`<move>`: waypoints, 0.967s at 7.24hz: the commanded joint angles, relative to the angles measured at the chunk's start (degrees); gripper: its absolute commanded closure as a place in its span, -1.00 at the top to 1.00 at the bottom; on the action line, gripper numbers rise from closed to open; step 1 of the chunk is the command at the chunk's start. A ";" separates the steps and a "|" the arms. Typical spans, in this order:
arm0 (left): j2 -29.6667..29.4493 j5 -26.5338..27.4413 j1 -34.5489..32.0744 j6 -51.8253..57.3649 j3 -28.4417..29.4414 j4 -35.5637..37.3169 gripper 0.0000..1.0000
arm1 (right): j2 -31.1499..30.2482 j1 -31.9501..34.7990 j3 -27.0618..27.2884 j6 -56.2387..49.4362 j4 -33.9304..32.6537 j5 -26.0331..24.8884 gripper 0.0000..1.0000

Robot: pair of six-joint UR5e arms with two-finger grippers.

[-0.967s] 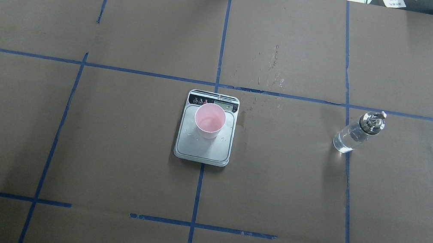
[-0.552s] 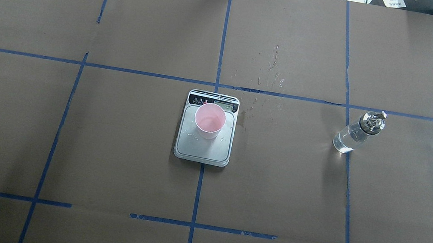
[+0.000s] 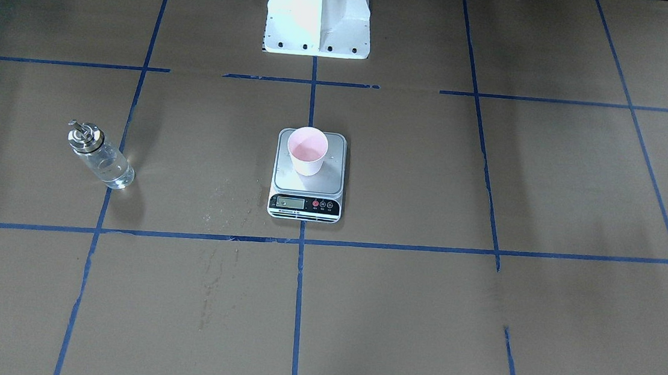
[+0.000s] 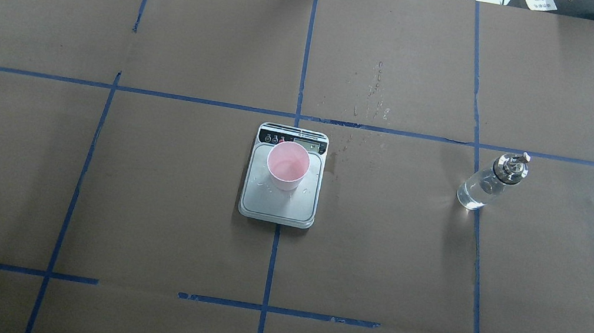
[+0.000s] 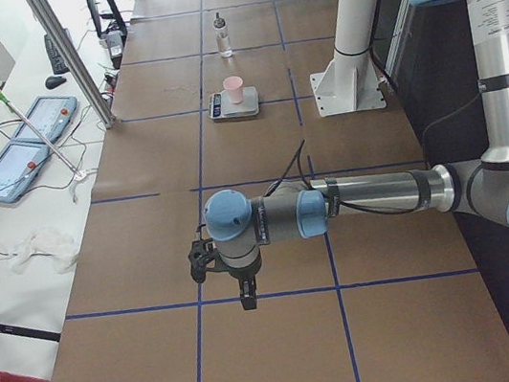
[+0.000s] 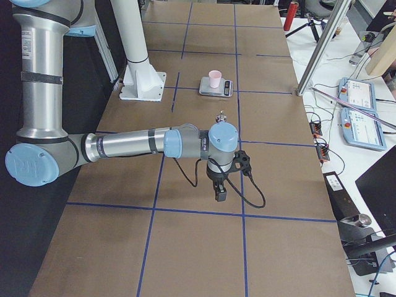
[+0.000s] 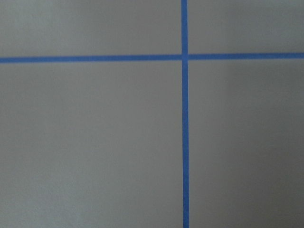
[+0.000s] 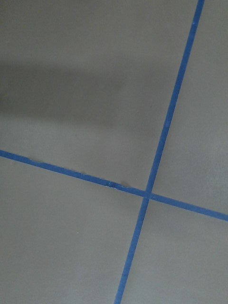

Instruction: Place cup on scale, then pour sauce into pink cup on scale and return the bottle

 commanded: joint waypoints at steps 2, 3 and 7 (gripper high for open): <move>0.72 -0.11 -0.02 -0.05 1.94 -1.41 1.00 | 0.16 -1.64 -0.07 0.00 -0.01 -0.12 1.00; 0.53 -0.10 -0.02 0.04 0.73 -0.98 1.00 | 0.25 -1.64 0.02 0.00 -0.01 -0.03 1.00; 0.09 -0.19 0.15 0.04 -0.42 -2.03 1.00 | -0.10 -1.82 -0.34 0.00 -0.19 0.59 1.00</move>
